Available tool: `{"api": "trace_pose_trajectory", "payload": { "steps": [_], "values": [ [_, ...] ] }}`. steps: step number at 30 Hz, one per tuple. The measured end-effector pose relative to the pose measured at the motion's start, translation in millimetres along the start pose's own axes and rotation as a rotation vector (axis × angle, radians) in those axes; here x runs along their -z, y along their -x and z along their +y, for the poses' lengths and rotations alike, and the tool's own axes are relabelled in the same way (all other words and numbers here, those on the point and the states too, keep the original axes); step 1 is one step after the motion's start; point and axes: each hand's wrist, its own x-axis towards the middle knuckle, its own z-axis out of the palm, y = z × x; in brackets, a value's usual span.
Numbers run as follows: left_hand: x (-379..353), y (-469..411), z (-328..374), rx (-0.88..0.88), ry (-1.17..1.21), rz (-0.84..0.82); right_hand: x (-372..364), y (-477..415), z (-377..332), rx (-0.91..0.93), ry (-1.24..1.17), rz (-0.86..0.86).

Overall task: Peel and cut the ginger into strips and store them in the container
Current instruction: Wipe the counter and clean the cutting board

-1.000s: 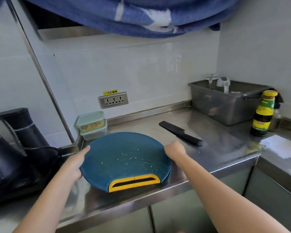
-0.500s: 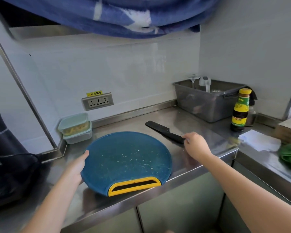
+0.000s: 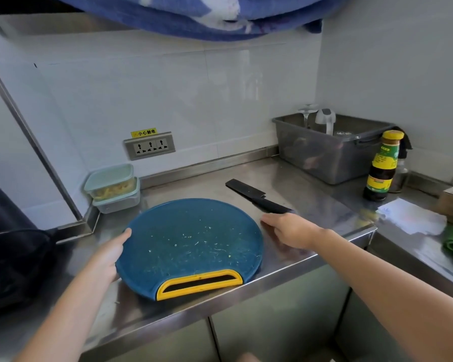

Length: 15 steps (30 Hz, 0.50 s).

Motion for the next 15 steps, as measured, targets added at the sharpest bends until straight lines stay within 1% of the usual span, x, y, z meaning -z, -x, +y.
{"api": "trace_pose_trajectory", "payload": {
  "steps": [3,10,12,13,15],
  "values": [
    [0.0,-2.5,-2.7,-0.004,0.001,-0.006,-4.1,19.6,7.2,0.033,0.011,-0.012],
    [-5.6,8.1,-14.7,-0.022,-0.008,-0.013,-16.7,81.8,14.5,0.189,-0.024,0.148],
    [-8.4,13.9,-19.4,-0.035,-0.011,-0.022,-20.8,96.3,12.7,0.217,-0.034,0.221],
    [-9.8,17.0,-22.2,-0.045,-0.011,-0.029,-22.3,102.9,11.8,0.197,-0.041,0.273],
    [-14.9,24.4,-27.3,-0.065,-0.014,-0.039,-23.5,115.0,11.5,0.12,-0.05,0.428]
  ]
}}
